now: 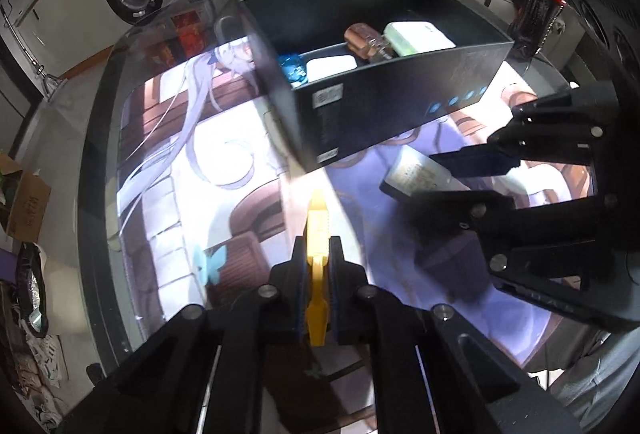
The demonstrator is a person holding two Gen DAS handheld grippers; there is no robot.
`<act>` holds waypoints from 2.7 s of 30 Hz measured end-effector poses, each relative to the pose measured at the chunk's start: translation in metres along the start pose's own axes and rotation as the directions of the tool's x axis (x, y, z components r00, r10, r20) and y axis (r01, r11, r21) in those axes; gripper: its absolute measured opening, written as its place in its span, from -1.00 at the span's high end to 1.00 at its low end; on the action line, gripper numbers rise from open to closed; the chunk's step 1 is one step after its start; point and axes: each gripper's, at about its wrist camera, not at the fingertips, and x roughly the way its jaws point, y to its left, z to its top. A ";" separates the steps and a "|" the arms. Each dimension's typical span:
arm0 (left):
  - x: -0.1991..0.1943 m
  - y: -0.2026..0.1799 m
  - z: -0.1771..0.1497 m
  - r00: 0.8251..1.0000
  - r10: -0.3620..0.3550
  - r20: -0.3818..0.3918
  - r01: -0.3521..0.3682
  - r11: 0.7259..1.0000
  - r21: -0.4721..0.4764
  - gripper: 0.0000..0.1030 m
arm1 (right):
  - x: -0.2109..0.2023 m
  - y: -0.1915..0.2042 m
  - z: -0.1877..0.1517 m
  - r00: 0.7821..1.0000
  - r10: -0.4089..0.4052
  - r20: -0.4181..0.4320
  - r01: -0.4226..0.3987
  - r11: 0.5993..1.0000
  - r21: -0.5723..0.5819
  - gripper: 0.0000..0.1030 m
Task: Organize rigid objects
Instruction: 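Grasp the yellow-handled tool with the left tool while the right tool grasps the red-capped white tube, then lift the yellow-handled tool with the left tool while the right tool lifts the white tube, then release the yellow-handled tool into the black box while the right tool releases the tube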
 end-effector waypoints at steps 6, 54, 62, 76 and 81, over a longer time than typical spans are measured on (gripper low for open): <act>0.003 -0.033 0.017 1.000 -0.018 -0.002 0.018 1.000 0.012 0.87 | -0.014 -0.035 -0.021 0.999 -0.032 -0.020 0.035 0.992 0.118 0.58; -0.162 -0.040 -0.003 0.679 0.218 0.701 -0.174 0.975 -0.135 0.87 | -0.198 -0.011 -0.065 0.665 -0.218 0.715 0.129 0.975 0.178 0.59; -0.152 -0.030 0.018 0.687 0.234 0.688 -0.159 0.972 -0.172 0.87 | -0.196 -0.018 -0.053 0.667 -0.211 0.714 0.111 0.977 0.184 0.59; -0.112 -0.008 0.066 0.722 0.243 0.647 -0.133 0.967 -0.215 0.87 | -0.171 -0.044 -0.003 0.712 -0.188 0.677 0.074 0.978 0.194 0.59; -0.096 -0.005 0.080 0.746 0.233 0.624 -0.111 0.967 -0.228 0.87 | -0.162 -0.062 0.014 0.730 -0.198 0.654 0.049 0.970 0.238 0.59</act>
